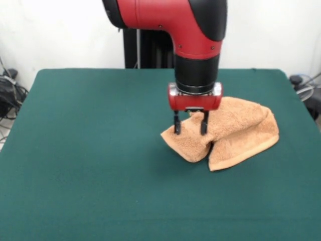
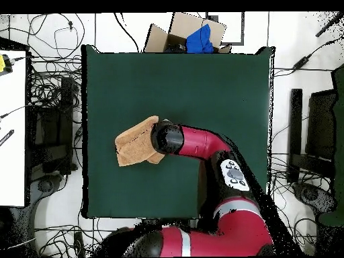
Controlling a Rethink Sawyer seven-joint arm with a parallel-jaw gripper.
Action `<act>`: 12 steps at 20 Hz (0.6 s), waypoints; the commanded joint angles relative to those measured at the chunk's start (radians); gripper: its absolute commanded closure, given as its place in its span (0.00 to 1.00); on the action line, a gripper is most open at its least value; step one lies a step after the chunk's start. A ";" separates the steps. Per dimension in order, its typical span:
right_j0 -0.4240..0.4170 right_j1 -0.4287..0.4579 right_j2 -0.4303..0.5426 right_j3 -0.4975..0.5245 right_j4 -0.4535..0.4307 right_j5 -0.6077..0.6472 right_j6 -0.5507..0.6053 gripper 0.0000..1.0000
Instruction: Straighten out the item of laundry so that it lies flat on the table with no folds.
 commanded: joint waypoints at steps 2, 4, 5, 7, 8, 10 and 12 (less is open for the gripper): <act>0.041 0.007 -0.141 -0.032 0.003 0.024 0.214 0.00; 0.047 0.008 -0.151 -0.030 0.009 0.021 0.216 0.00; 0.049 0.009 -0.155 -0.029 0.011 0.020 0.216 0.00; 0.055 0.014 -0.164 -0.029 0.015 0.013 0.218 0.00; 0.060 0.015 -0.172 -0.026 0.016 0.005 0.222 0.00; 0.073 0.015 -0.185 -0.026 0.020 0.002 0.227 0.00; 0.089 0.020 -0.199 -0.038 0.023 0.011 0.229 0.00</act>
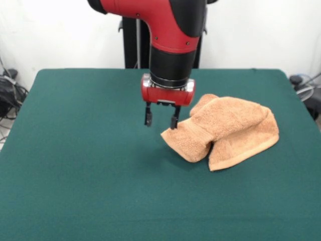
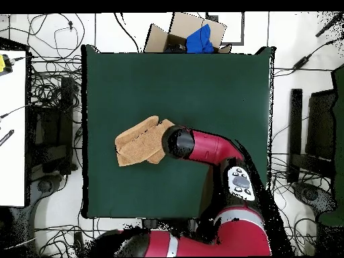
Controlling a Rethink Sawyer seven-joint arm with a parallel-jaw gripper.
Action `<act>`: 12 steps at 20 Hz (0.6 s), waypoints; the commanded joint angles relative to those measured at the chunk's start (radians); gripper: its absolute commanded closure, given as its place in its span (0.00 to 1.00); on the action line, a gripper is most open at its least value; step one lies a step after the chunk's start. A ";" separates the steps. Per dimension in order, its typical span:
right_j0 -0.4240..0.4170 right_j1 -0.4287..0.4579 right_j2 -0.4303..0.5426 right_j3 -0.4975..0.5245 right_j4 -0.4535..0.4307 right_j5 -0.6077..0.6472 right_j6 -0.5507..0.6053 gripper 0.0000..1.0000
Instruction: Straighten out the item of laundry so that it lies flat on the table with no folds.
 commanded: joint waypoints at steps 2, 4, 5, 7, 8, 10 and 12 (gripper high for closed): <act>0.073 0.023 -0.085 -0.040 0.021 0.028 0.226 0.00; 0.091 0.027 -0.110 -0.062 0.017 0.051 0.218 0.00; 0.095 0.029 -0.118 -0.067 0.018 0.057 0.215 0.00; 0.104 0.032 -0.132 -0.076 0.018 0.068 0.213 0.00; 0.106 0.032 -0.135 -0.077 0.020 0.069 0.211 0.00; 0.120 0.034 -0.154 -0.084 0.022 0.085 0.213 0.00; 0.129 0.036 -0.162 -0.084 0.029 0.089 0.218 0.00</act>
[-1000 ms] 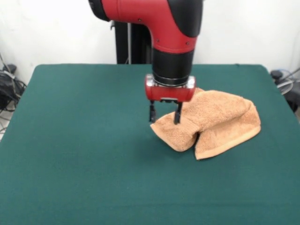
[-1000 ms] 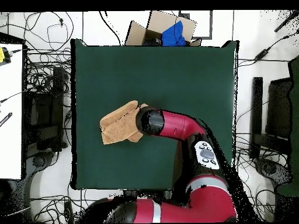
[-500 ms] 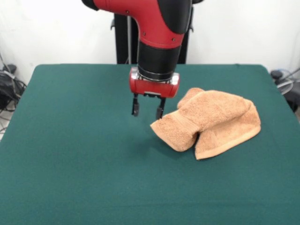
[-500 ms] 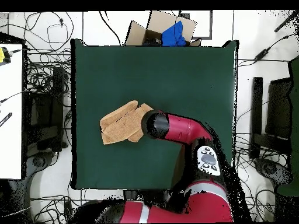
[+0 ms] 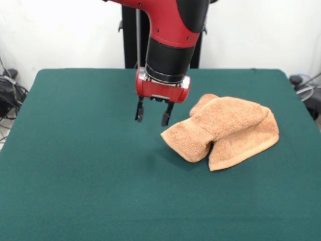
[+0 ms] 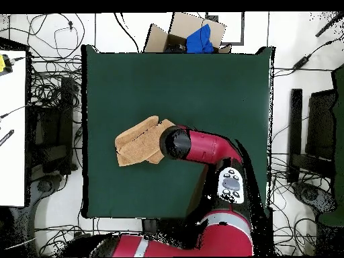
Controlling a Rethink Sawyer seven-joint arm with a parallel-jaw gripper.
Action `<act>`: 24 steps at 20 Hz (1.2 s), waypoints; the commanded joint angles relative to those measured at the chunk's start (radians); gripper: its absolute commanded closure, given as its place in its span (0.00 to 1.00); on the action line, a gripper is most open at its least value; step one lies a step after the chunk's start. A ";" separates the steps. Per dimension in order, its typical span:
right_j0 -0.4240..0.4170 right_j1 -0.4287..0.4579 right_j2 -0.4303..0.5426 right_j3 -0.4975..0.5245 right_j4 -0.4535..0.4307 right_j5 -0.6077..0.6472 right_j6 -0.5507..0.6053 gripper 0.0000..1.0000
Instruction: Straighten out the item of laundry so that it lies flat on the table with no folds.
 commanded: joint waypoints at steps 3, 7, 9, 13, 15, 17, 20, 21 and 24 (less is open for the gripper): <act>0.052 0.030 -0.058 -0.034 0.039 0.093 0.229 0.00; 0.080 0.016 -0.074 -0.010 0.059 0.104 0.252 0.00; 0.095 0.011 -0.082 -0.003 0.071 0.108 0.262 0.00; 0.118 0.012 -0.096 0.000 0.093 0.112 0.278 0.00; 0.125 0.012 -0.100 0.003 0.102 0.114 0.279 0.00; 0.134 0.008 -0.105 0.011 0.113 0.118 0.279 0.00; 0.149 0.000 -0.114 0.023 0.128 0.124 0.280 0.00; 0.156 -0.002 -0.118 0.026 0.133 0.124 0.284 0.00; 0.171 0.001 -0.127 0.031 0.148 0.117 0.289 0.00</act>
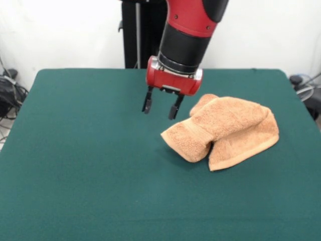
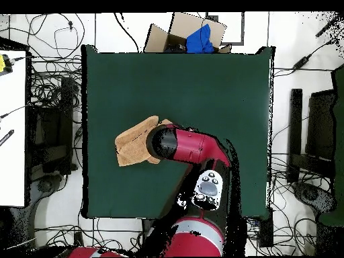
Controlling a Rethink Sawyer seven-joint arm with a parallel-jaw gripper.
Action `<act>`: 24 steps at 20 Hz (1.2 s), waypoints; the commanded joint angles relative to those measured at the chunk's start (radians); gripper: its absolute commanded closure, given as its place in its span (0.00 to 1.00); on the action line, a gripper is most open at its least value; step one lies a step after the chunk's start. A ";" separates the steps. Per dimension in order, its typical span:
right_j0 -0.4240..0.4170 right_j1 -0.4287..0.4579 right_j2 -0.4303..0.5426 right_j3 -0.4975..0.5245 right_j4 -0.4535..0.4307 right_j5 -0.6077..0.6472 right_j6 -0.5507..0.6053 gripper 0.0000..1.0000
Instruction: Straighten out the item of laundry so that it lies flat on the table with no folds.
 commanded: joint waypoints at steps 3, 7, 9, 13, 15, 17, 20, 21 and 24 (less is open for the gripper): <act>0.050 0.011 -0.020 0.038 0.080 0.097 0.289 0.00; 0.060 0.021 -0.030 0.037 0.096 0.090 0.288 0.00; 0.070 0.028 -0.036 0.035 0.105 0.084 0.291 0.00; 0.080 0.052 -0.042 0.032 0.124 0.061 0.296 0.00; 0.084 0.063 -0.044 0.030 0.133 0.049 0.298 0.00; 0.086 0.069 -0.046 0.028 0.140 0.044 0.294 0.00; 0.086 0.079 -0.044 0.028 0.152 0.030 0.291 0.00; 0.088 0.085 -0.042 0.028 0.157 0.024 0.292 0.00; 0.095 0.095 -0.041 0.031 0.172 0.021 0.298 0.00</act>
